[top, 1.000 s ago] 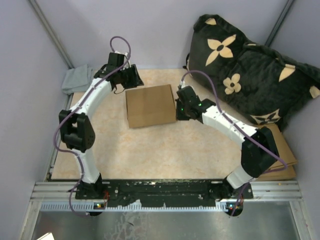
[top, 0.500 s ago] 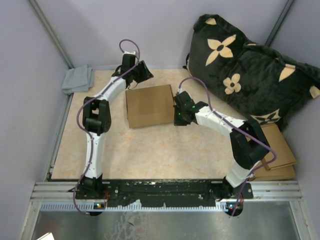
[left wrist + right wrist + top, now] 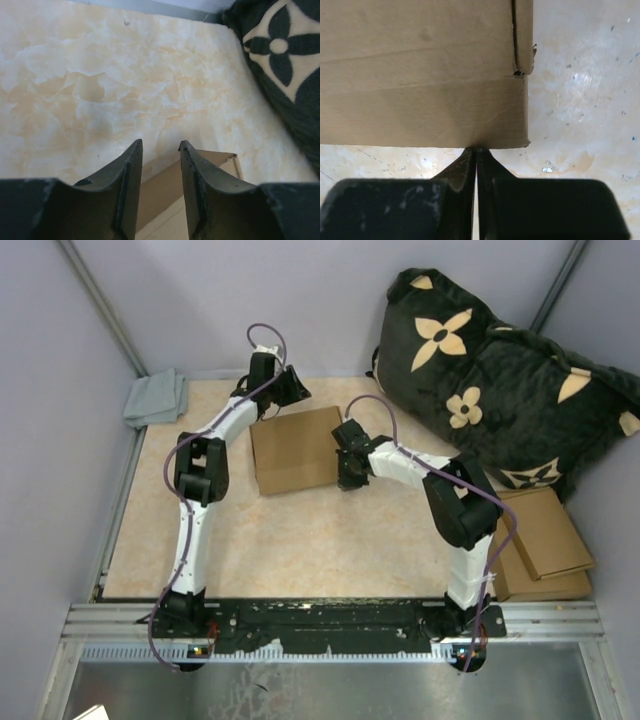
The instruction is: Fold the paper box
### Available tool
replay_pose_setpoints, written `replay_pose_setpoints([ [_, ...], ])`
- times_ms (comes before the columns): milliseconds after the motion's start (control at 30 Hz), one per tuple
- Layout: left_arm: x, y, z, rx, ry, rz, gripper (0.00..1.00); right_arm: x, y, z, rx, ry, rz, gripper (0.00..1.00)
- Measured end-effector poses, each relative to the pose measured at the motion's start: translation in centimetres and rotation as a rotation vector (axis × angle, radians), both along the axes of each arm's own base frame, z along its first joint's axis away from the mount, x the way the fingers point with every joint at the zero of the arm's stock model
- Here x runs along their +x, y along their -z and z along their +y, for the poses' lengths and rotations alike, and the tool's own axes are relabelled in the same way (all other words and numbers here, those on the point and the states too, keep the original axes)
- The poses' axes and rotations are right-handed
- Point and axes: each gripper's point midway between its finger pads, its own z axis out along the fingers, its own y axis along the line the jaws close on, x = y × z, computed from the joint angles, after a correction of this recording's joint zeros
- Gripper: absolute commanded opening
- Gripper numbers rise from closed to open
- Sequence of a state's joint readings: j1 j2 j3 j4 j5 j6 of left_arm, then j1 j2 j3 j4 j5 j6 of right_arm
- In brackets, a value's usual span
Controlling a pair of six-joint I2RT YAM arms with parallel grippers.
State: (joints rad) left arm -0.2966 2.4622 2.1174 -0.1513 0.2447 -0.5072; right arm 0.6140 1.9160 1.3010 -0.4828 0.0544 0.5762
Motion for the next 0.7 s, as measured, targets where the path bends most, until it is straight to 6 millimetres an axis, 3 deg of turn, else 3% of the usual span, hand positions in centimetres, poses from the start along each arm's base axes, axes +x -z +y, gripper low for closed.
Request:
replay_pose_setpoints([
  [233,-1.0,4.7,-0.9,0.0,0.077,0.089,0.15,1.7,-0.2,0.3,0.007,0.01,-0.016,0.0],
  [467,-3.0,5.2,-1.9,-0.038,0.21,0.118,0.0,3.9,0.5,0.7,-0.003,0.007,-0.002,0.0],
  [700,-4.9,5.3,0.0,-0.017,0.244,0.109,0.0,3.9,0.5,0.9,0.013,-0.003,0.023,0.0],
])
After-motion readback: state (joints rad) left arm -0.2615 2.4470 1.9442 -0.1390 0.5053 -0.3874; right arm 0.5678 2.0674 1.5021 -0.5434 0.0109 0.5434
